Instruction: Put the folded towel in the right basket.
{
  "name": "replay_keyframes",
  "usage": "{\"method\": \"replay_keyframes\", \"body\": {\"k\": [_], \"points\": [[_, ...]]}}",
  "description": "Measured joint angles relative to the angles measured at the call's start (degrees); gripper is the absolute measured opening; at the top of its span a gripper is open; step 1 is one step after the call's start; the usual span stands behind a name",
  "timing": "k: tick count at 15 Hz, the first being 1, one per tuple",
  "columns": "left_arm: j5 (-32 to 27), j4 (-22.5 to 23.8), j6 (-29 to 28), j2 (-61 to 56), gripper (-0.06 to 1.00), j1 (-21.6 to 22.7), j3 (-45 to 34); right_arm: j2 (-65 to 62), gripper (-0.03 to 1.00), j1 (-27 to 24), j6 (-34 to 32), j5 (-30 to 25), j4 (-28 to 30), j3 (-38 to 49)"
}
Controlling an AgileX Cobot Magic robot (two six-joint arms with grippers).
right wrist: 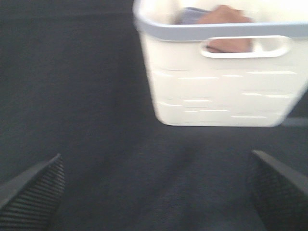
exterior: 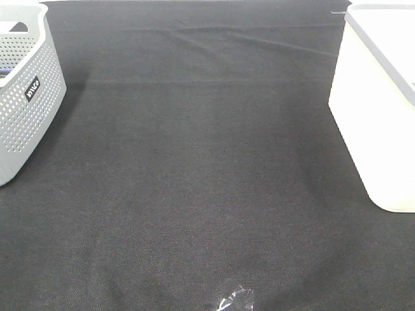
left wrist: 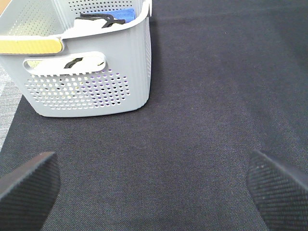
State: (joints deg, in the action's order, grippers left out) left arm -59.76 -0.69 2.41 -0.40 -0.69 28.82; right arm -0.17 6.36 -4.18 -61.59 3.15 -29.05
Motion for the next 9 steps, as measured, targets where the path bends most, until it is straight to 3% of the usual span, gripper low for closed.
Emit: {"method": "replay_keyframes", "body": {"k": [3, 9], "points": [[0.00, 0.00, -0.06, 0.00, 0.98, 0.00, 0.00, 0.00, 0.98, -7.05, 0.00, 0.00, 0.00, 0.00], [0.00, 0.00, -0.06, 0.00, 0.98, 0.00, 0.00, 0.00, 0.98, -8.14, 0.00, 0.00, 0.00, 0.11]]}}
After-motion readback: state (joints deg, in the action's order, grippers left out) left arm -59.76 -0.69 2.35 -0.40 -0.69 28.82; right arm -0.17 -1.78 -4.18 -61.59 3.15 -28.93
